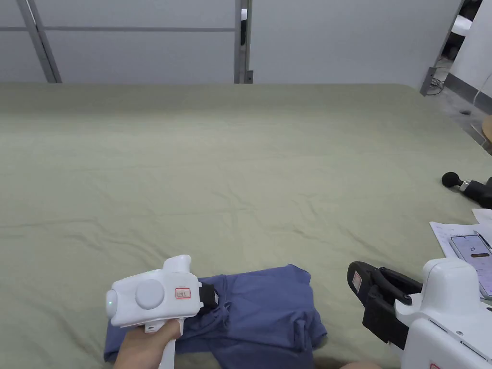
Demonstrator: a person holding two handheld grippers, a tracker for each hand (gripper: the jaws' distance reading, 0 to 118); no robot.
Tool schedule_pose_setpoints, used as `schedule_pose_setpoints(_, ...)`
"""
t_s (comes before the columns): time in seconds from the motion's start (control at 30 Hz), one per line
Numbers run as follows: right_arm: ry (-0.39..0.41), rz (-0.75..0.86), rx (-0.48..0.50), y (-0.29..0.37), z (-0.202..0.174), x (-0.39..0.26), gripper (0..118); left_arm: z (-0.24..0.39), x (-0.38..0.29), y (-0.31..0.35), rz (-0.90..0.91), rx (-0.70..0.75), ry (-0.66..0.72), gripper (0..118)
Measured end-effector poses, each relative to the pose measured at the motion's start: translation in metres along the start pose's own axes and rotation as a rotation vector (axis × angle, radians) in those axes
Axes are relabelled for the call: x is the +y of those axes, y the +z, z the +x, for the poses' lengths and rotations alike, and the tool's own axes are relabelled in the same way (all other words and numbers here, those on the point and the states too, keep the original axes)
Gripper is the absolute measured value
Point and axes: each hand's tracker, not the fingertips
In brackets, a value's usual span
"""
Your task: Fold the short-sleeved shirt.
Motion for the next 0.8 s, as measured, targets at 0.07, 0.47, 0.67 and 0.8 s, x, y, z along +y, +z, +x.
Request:
schedule_pose_setpoints(0.07,0.002,0.001,0.003,-0.001,-0.002,0.002,2,0.002,0.003,0.021,0.065,-0.038,-0.024,0)
schedule_pose_setpoints(0.47,0.026,-0.018,0.068,-0.012,-0.023,-0.005,2,-0.1,-0.003,0.167,0.184,-0.068,0.068,10)
schedule_pose_setpoints(0.67,0.064,-0.034,0.096,-0.019,-0.042,-0.004,2,-0.148,-0.012,0.148,0.104,-0.205,0.238,118)
schedule_pose_setpoints(0.8,0.072,-0.044,0.102,-0.028,-0.051,0.001,2,-0.153,-0.014,0.129,0.061,-0.269,0.252,118)
